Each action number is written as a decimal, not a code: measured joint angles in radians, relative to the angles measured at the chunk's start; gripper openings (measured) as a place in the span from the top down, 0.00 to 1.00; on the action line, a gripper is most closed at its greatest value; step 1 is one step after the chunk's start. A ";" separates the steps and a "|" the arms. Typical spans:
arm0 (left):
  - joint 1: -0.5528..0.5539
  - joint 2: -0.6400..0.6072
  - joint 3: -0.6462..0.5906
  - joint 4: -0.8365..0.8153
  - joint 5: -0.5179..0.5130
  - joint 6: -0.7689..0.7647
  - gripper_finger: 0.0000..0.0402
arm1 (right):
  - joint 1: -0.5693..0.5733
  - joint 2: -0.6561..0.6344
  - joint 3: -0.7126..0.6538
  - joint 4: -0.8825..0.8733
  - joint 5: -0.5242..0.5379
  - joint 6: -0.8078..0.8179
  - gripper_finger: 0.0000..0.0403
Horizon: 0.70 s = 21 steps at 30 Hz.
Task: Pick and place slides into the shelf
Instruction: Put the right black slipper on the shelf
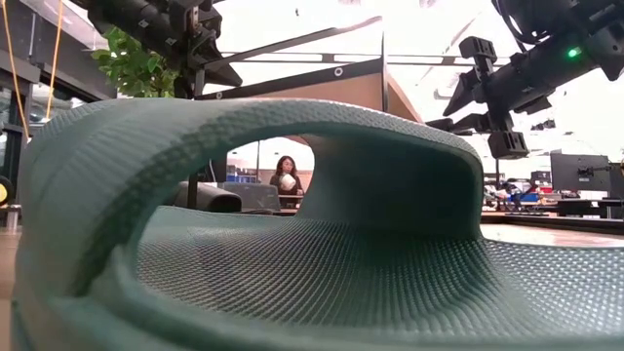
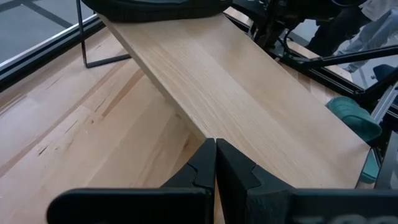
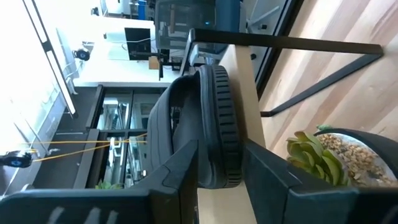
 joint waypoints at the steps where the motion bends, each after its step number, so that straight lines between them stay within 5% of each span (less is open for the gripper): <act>1: 0.000 0.000 0.000 0.000 0.000 0.000 1.00 | 0.000 0.000 0.000 -0.005 -0.003 0.006 0.73; 21: 0.000 0.000 0.000 -0.002 0.016 0.000 1.00 | 0.029 0.000 0.000 -0.048 -0.018 0.042 0.73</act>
